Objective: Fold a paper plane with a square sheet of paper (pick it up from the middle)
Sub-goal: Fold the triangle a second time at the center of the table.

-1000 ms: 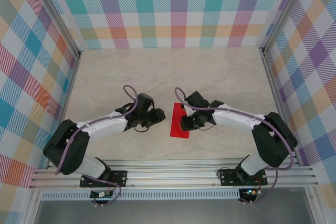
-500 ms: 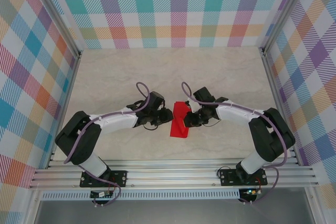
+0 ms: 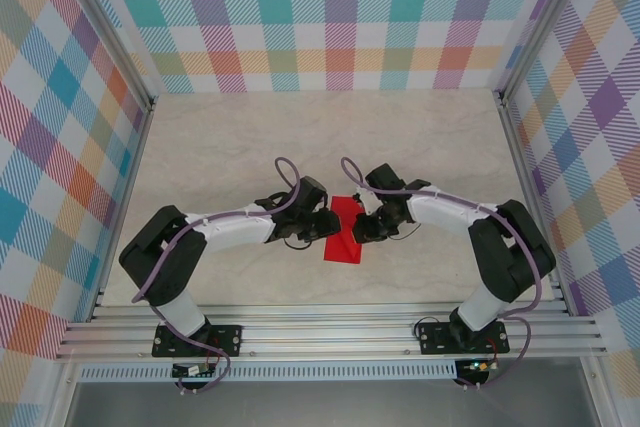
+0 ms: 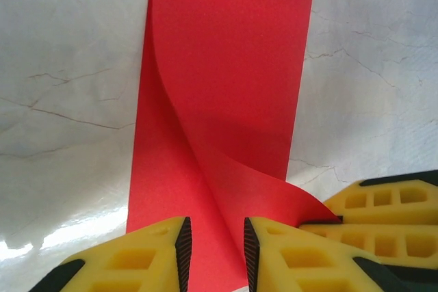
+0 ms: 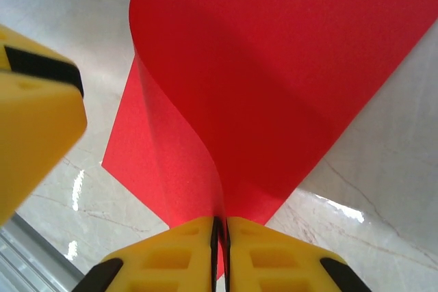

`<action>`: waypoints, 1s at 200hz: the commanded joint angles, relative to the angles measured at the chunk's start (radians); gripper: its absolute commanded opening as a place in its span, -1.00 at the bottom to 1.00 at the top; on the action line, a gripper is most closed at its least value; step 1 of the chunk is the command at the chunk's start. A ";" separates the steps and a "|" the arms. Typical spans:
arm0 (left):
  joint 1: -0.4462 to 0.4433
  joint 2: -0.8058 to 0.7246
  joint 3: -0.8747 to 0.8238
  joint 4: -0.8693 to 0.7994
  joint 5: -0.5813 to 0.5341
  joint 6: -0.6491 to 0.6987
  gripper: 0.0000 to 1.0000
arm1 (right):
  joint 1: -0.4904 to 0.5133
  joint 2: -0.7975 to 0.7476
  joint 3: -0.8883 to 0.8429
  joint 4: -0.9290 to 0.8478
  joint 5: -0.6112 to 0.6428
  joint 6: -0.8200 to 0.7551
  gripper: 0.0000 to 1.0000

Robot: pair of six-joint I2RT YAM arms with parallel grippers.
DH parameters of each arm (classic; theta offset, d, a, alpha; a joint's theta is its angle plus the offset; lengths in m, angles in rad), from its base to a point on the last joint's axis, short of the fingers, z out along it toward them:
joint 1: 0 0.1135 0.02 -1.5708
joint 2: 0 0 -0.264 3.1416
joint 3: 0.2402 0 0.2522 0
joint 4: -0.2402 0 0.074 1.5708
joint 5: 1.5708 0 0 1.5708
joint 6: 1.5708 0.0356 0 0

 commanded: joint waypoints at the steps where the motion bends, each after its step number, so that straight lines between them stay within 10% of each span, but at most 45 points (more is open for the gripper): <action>1: -0.017 0.017 0.036 0.012 -0.008 -0.014 -0.44 | -0.006 0.031 0.028 -0.018 0.011 -0.032 -0.74; 200: -0.020 0.075 -0.006 0.250 0.016 -0.162 -0.46 | -0.031 0.027 -0.016 0.047 -0.030 -0.019 -0.70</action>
